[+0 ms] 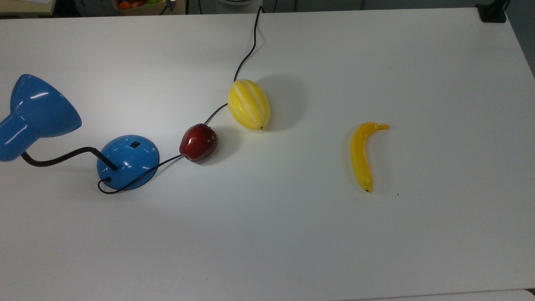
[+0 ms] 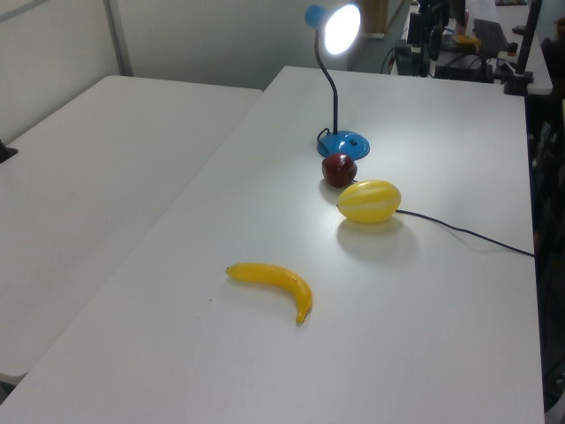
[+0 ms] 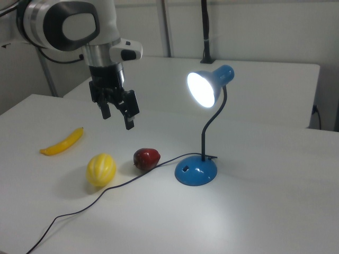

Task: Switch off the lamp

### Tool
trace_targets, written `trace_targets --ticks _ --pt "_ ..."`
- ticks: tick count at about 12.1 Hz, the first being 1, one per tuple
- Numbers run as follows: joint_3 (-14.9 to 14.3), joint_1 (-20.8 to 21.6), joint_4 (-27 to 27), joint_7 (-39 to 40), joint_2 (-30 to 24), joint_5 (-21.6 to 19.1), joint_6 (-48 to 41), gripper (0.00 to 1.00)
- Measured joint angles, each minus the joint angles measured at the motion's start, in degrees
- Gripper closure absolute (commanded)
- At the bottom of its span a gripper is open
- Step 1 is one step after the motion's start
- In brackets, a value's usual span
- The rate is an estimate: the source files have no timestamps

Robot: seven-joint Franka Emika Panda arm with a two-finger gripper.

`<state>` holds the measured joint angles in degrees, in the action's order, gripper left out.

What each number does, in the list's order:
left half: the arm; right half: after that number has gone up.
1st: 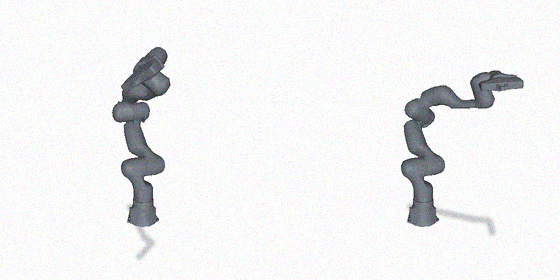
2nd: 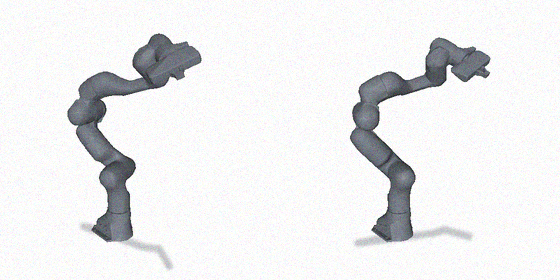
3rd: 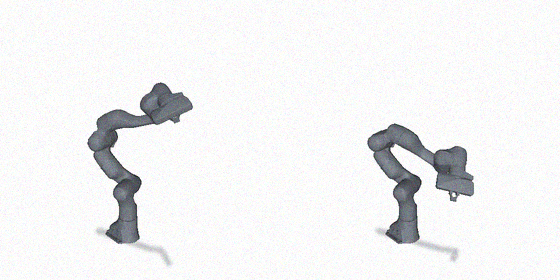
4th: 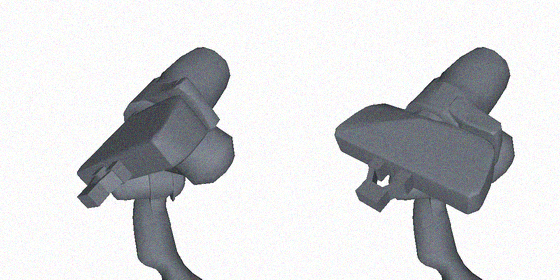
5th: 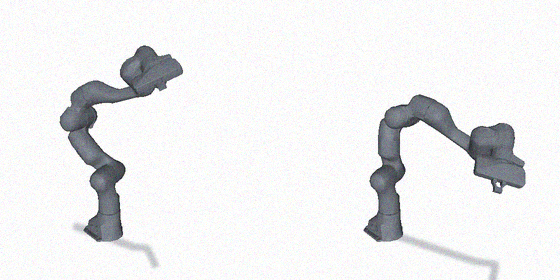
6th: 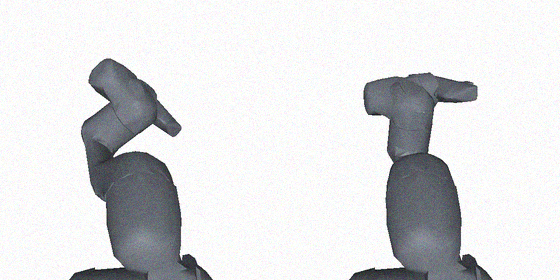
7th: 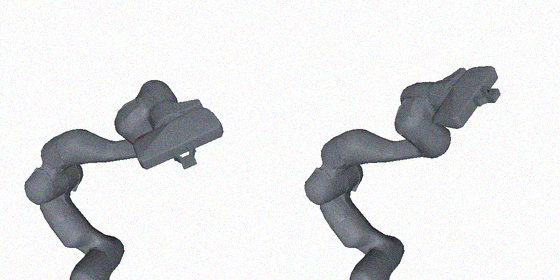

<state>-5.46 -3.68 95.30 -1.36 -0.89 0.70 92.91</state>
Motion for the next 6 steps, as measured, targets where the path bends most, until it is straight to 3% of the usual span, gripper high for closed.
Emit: trace_targets --ticks 4,6 --pt "0.0 -0.8 -0.1 0.0 0.4 0.0 0.0 0.00" --pt "0.0 -1.1 -0.1 0.0 0.4 -2.2 0.0 0.00"
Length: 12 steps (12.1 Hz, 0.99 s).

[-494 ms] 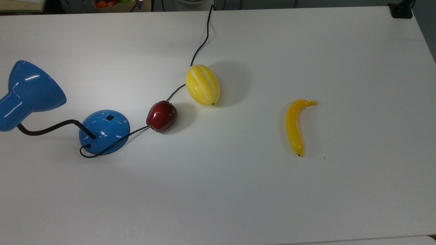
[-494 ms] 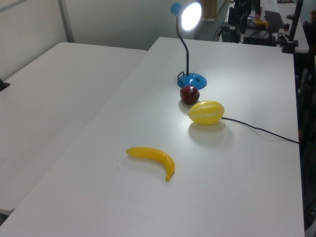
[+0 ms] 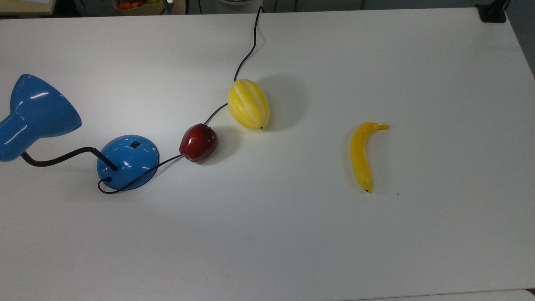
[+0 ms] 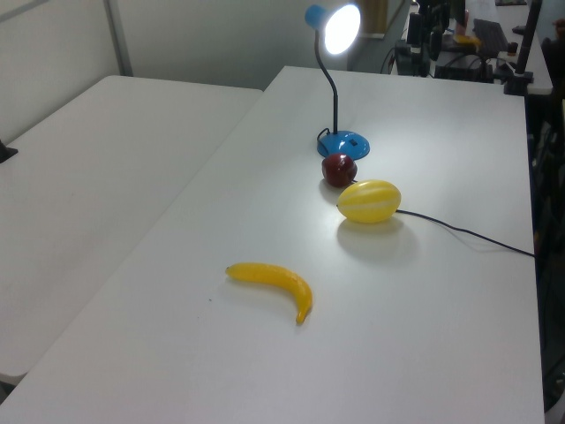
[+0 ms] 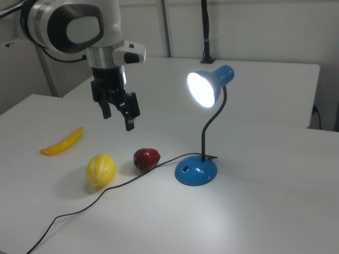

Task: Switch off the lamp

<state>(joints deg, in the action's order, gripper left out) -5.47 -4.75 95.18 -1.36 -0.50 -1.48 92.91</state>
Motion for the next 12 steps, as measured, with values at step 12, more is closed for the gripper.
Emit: trace_targets --ticks 12 --pt "0.7 -0.2 -0.9 0.0 1.3 -5.3 0.0 0.00"
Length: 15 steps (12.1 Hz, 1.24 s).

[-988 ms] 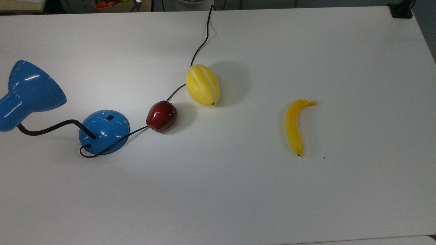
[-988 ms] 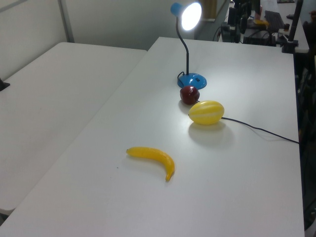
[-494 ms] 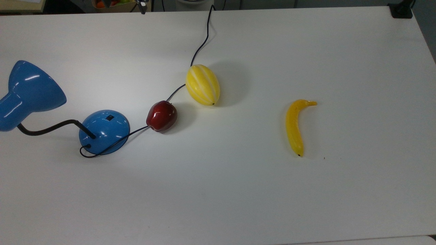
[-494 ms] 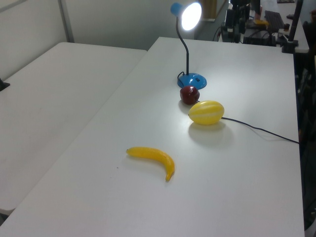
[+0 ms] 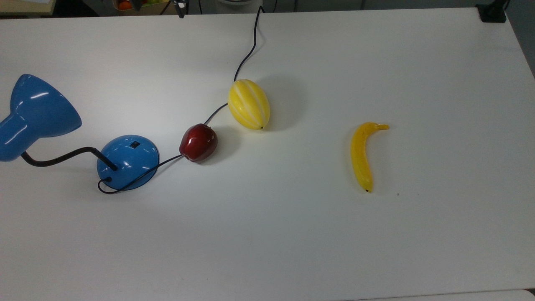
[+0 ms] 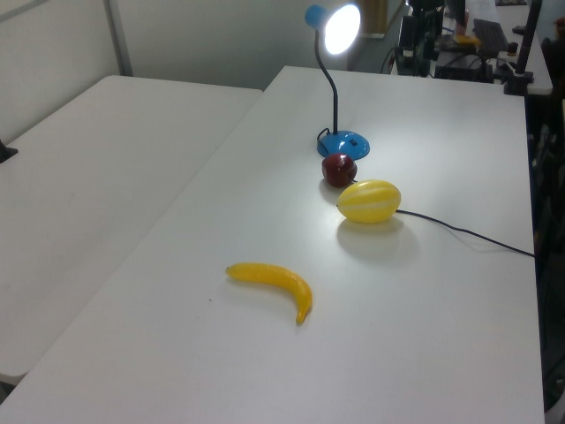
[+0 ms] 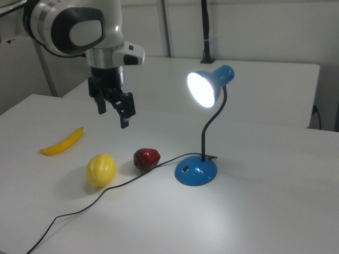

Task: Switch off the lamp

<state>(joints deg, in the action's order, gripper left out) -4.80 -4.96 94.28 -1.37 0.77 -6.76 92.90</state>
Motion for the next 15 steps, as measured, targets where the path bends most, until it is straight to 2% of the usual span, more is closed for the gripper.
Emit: trace_targets --ticks 2,7,8,10,12,15 --pt "0.0 -0.1 -0.5 0.0 0.0 -2.0 0.0 0.00" --pt "-0.4 -0.3 -1.2 -0.1 0.0 -2.2 0.0 0.01" --pt "-0.4 -0.3 -1.3 -0.1 0.0 -2.2 0.0 0.11" --pt "-0.5 -0.3 -1.3 -0.1 0.3 -2.2 0.0 0.63" --pt "-0.5 -0.3 -1.4 -0.1 0.5 -2.2 0.0 1.00" --pt "-0.5 -0.3 -1.4 -0.1 0.9 -2.3 0.0 1.00"
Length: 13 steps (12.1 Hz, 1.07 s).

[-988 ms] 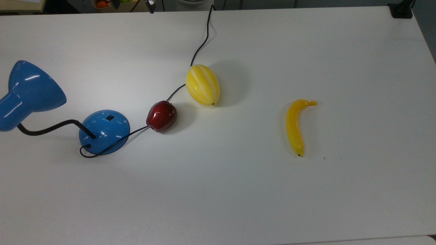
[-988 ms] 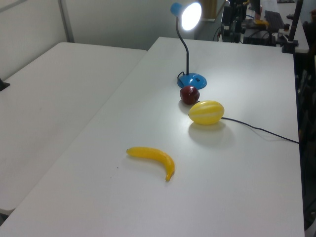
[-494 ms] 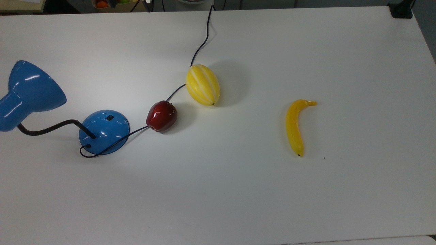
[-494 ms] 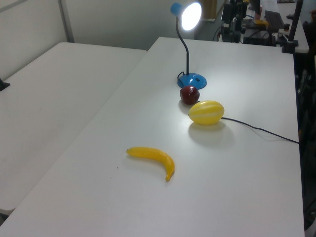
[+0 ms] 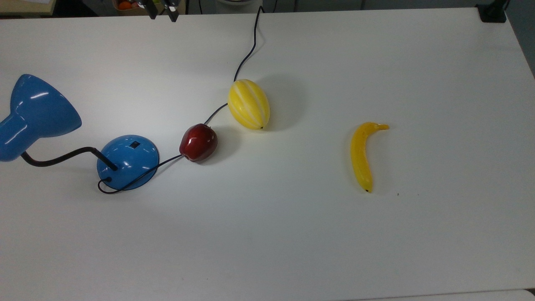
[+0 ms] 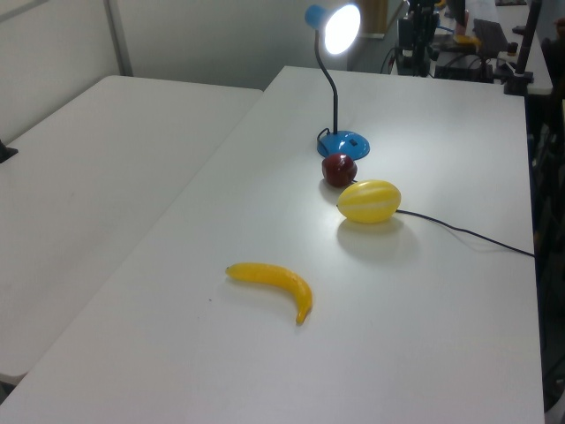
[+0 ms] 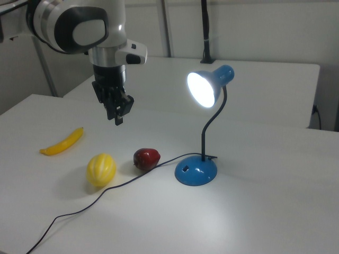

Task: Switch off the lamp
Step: 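Move the gripper down toward the switch on the blue lamp base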

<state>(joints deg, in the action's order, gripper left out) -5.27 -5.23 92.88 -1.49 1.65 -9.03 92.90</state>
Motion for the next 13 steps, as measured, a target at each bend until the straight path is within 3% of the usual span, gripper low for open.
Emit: trace_targets --ticks 7,13 --pt "0.0 0.1 -0.4 0.0 2.0 1.1 0.2 1.00" --pt "-0.2 -1.4 -0.5 -1.0 10.5 4.6 12.4 1.00"
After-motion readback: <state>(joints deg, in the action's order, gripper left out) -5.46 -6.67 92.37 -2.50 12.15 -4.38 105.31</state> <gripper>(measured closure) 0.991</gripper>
